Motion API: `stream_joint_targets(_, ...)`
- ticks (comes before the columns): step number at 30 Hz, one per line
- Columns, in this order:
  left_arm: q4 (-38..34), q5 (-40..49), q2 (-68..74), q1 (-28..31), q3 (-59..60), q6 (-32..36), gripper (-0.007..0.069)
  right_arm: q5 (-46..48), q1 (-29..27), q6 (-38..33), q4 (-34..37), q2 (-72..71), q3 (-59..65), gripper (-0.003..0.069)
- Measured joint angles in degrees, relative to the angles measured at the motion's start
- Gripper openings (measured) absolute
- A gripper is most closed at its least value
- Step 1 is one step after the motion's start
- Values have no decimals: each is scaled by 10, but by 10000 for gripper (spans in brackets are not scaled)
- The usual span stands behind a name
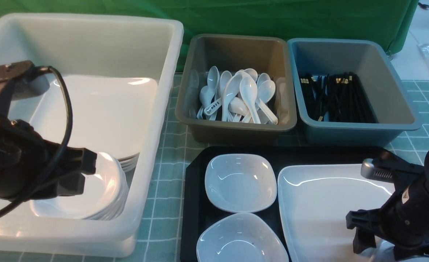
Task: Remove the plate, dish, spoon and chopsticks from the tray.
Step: Use the right arm to grab a soup spoon from the plate
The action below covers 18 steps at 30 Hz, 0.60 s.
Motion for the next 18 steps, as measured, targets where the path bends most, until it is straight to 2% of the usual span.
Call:
stream_joint_targets(2, 0, 0, 0, 0, 0, 0, 19, -3, 0, 1, 1, 1, 0, 529)
stream_joint_targets(3, 0, 0, 0, 0, 0, 0, 19, -3, 0, -4, 1, 2, 0, 478)
stream_joint_targets(7, 0, 0, 0, 0, 0, 0, 19, -7, 0, -28, 1, 4, 0, 200)
stream_joint_targets(8, 0, 0, 0, 0, 0, 0, 19, -9, 0, -33, 2, 4, 0, 142)
stream_joint_targets(9, 0, 0, 0, 0, 0, 0, 19, -11, 0, -38, 4, 4, 0, 115)
stream_joint_targets(18, 0, 0, 0, 0, 0, 0, 19, -17, 19, -91, 45, -27, -51, 99)
